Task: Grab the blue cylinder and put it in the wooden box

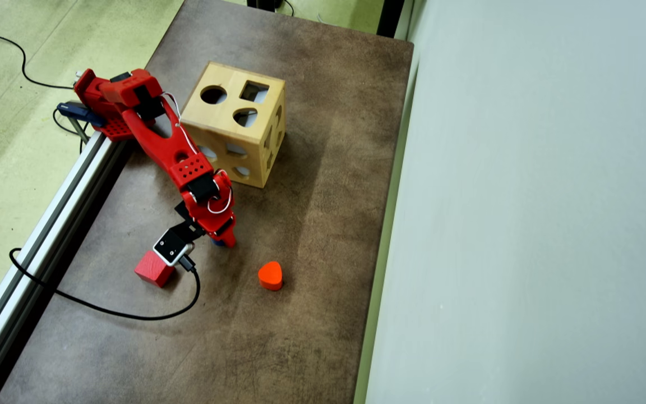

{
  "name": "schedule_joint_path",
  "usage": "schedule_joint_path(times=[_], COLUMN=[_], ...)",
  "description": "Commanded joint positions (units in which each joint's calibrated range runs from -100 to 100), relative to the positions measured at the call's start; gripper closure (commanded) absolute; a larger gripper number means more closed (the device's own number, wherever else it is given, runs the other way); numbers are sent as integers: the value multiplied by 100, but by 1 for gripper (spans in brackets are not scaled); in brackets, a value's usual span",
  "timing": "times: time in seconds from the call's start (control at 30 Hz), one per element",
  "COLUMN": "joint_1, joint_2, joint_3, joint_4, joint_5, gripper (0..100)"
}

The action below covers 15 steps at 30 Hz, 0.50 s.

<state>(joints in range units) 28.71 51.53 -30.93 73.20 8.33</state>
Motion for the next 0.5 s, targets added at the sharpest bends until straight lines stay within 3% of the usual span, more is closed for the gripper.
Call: schedule_joint_path(times=[0.0, 0.47], joint_1=[19, -78], joint_2=[-392, -477], joint_3=[-136, -119], joint_4=[18, -6], joint_5=[34, 78], gripper=[76, 76])
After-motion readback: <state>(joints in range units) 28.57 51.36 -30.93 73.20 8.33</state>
